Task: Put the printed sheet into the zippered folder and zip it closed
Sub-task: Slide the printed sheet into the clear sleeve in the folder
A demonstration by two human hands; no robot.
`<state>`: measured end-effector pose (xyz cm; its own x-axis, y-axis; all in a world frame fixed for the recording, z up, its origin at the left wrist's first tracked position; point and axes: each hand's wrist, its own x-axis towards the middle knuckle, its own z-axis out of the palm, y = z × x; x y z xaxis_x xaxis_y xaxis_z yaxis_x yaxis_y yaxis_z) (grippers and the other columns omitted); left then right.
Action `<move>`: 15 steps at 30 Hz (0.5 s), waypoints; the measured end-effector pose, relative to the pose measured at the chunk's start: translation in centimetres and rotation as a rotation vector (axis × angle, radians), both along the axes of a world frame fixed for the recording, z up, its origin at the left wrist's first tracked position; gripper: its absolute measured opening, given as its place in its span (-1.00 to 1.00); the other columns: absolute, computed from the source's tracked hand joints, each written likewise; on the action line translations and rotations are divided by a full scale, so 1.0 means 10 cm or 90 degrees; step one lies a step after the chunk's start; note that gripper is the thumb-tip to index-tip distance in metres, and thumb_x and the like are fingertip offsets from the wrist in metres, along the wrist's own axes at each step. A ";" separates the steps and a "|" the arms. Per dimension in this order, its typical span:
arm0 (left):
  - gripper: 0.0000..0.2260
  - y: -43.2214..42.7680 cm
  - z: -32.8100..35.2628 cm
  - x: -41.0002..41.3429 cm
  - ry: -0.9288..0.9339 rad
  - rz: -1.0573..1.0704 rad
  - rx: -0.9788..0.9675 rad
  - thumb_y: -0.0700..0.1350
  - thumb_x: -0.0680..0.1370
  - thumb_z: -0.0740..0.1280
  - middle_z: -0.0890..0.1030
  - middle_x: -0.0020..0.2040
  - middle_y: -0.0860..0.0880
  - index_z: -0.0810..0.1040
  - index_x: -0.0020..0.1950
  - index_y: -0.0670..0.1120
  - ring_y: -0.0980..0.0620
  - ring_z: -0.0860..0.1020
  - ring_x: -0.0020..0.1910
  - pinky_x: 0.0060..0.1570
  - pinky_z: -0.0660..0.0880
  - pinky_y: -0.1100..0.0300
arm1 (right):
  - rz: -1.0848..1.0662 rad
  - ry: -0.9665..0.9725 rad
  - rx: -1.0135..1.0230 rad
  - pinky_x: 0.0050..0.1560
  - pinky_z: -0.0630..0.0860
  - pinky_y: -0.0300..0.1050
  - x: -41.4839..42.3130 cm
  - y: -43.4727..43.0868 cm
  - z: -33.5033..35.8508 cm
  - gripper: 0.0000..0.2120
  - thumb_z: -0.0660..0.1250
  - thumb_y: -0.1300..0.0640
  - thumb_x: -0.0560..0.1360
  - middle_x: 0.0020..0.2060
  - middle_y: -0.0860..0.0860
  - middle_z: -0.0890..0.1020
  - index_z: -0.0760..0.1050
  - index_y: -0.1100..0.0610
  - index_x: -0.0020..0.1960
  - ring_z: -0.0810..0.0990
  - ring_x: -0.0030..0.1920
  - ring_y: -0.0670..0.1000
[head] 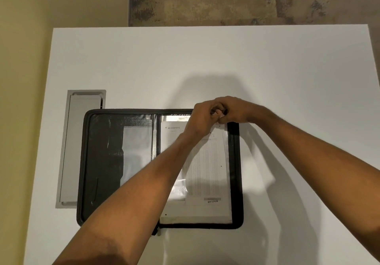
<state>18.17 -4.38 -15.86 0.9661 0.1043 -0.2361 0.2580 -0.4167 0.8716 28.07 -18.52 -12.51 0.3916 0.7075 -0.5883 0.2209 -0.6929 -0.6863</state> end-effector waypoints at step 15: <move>-0.84 0.95 0.11 -0.25 0.139 -0.193 0.291 0.03 0.58 0.46 0.71 -0.03 0.03 0.63 0.10 0.01 -0.01 0.67 -0.07 0.02 0.65 -0.04 | -0.015 -0.174 -0.078 0.39 0.30 0.11 -0.12 -0.14 -0.14 -0.91 0.50 0.05 0.53 -0.07 -0.04 0.74 0.73 0.01 0.01 0.63 0.06 0.00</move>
<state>15.70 5.15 -14.76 0.9028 -0.0306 -0.4290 0.2225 -0.8205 0.5266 26.91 -19.89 -13.89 0.5624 0.6265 -0.5396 0.3693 -0.7742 -0.5140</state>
